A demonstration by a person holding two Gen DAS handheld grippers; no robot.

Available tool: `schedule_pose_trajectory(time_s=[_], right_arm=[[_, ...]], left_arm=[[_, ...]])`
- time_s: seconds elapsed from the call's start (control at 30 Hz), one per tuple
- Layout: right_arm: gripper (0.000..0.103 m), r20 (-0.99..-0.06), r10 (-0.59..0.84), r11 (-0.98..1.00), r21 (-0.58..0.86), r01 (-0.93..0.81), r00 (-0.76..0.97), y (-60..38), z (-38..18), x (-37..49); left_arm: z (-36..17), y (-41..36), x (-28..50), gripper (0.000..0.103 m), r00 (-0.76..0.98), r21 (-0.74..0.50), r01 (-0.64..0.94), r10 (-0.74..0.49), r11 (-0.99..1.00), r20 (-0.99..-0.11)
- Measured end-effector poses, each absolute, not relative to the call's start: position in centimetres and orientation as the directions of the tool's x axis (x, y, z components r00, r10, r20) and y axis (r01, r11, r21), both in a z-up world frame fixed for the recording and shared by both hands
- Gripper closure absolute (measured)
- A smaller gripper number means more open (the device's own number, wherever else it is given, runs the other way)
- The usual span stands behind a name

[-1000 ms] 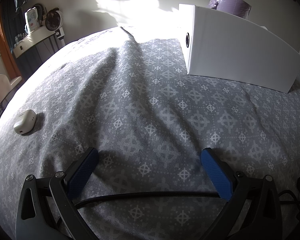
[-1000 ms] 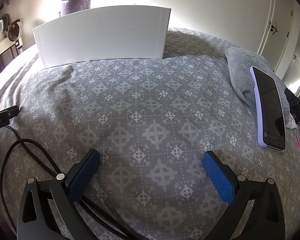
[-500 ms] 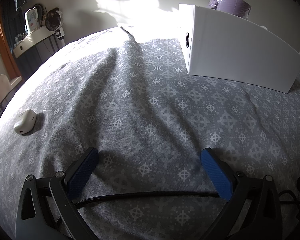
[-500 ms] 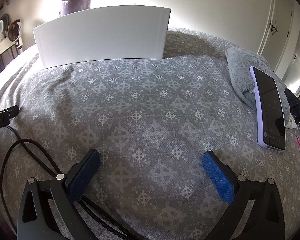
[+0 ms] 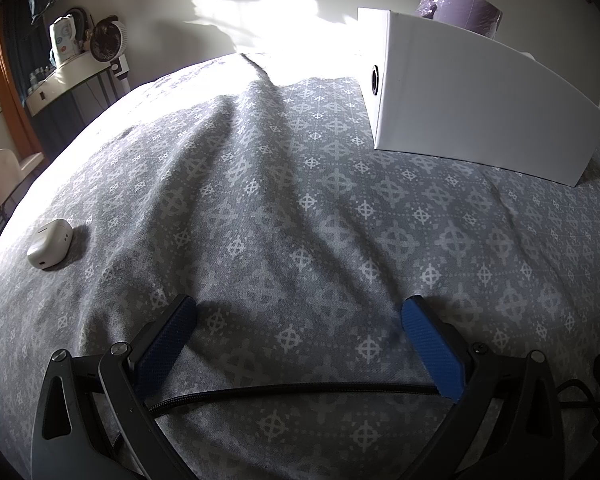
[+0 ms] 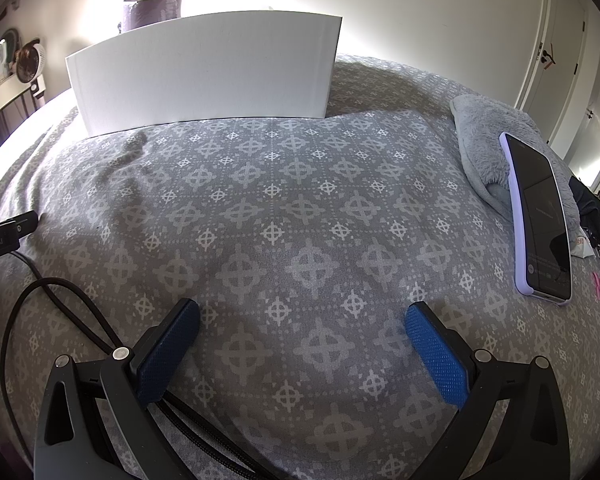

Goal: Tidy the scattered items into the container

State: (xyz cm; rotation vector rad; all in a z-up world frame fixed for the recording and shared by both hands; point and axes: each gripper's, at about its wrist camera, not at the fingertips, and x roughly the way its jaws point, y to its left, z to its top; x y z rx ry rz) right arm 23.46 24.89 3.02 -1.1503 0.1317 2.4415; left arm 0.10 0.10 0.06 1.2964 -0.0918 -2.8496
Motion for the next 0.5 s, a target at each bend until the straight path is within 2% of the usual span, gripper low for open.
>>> schedule_pose_trajectory(time_s=[0.5], right_arm=[[0.000,-0.785,0.329,-0.899,-0.091,-0.428,-0.525,25.21,3.18,22.96]], left_arm=[[0.06,0.09,0.11,0.000,-0.658,0.057,-0.017,-0.032,-0.998,-0.753]])
